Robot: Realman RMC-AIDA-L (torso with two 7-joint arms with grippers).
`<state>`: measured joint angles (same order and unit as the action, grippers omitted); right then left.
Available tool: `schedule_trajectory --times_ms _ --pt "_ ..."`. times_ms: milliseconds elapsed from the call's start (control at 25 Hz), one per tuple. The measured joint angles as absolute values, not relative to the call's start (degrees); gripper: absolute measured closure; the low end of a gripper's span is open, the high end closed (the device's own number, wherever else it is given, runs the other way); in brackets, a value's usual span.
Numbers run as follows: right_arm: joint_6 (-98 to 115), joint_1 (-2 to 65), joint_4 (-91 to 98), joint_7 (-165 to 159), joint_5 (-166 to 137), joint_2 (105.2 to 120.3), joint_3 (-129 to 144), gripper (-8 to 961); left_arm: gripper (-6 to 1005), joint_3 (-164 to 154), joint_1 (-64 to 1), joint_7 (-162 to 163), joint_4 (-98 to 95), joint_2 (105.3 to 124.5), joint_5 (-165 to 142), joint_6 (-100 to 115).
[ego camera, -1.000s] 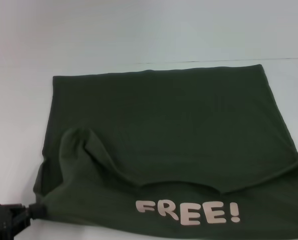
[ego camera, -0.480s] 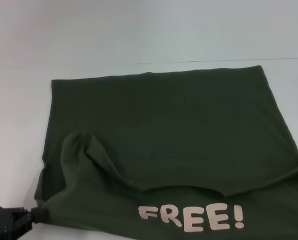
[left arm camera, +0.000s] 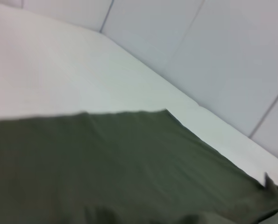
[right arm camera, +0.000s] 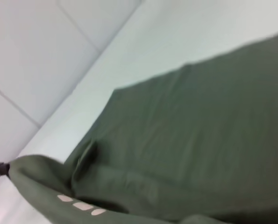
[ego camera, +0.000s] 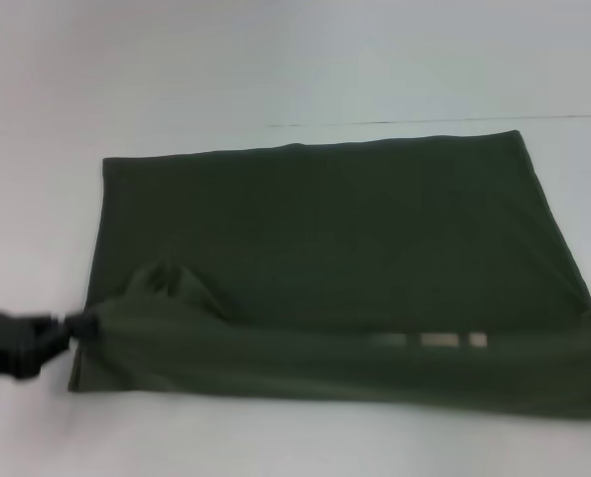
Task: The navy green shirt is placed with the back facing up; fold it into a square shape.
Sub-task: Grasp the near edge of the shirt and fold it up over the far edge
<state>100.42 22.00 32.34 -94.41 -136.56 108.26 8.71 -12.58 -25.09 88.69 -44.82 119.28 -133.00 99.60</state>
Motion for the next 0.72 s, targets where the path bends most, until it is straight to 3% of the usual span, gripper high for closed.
schedule_trajectory --times_ms 240,720 --pt "91.04 28.47 31.92 -94.82 -133.12 108.61 8.59 904 997 -12.81 -32.53 89.87 -41.55 117.47 -132.96 89.69" --pt "59.70 42.14 22.81 -89.64 -129.70 110.40 9.72 903 996 -13.68 -42.57 89.30 -33.82 117.86 -132.96 61.53"
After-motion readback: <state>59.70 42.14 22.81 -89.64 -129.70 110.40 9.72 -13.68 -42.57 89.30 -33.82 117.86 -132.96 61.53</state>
